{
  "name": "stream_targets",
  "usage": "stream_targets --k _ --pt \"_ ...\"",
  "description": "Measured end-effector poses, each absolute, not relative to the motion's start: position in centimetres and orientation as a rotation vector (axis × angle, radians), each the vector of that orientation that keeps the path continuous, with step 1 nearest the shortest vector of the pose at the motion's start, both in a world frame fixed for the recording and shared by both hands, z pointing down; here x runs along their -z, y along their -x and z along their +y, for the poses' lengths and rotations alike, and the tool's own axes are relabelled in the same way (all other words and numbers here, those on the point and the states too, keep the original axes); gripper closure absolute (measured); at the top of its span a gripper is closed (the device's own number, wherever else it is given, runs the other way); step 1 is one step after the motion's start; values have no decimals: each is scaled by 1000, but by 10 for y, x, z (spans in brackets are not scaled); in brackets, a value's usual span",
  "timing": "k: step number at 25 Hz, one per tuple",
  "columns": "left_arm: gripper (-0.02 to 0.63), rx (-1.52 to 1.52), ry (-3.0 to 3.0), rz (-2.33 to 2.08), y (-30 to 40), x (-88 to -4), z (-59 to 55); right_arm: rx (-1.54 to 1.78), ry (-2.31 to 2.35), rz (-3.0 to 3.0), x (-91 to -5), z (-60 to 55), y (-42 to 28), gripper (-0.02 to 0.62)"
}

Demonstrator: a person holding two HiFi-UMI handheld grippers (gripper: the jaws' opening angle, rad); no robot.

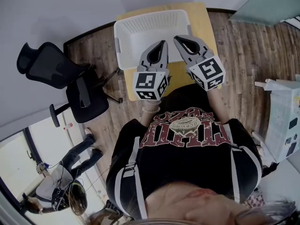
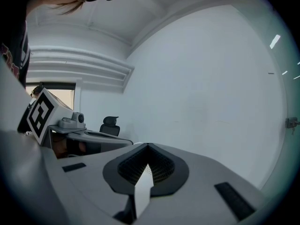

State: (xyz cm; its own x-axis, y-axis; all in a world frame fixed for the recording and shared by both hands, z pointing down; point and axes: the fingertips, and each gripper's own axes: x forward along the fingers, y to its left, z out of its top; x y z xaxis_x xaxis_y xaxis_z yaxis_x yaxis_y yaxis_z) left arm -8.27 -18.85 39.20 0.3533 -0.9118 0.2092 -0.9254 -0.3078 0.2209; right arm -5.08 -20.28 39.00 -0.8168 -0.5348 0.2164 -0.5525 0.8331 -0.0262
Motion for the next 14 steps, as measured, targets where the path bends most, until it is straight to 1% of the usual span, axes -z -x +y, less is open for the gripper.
stream_targets --k 14 --pt "560 -70 -2316 -1623 82 -394 -194 -120 -830 -2817 -387 -207 51 578"
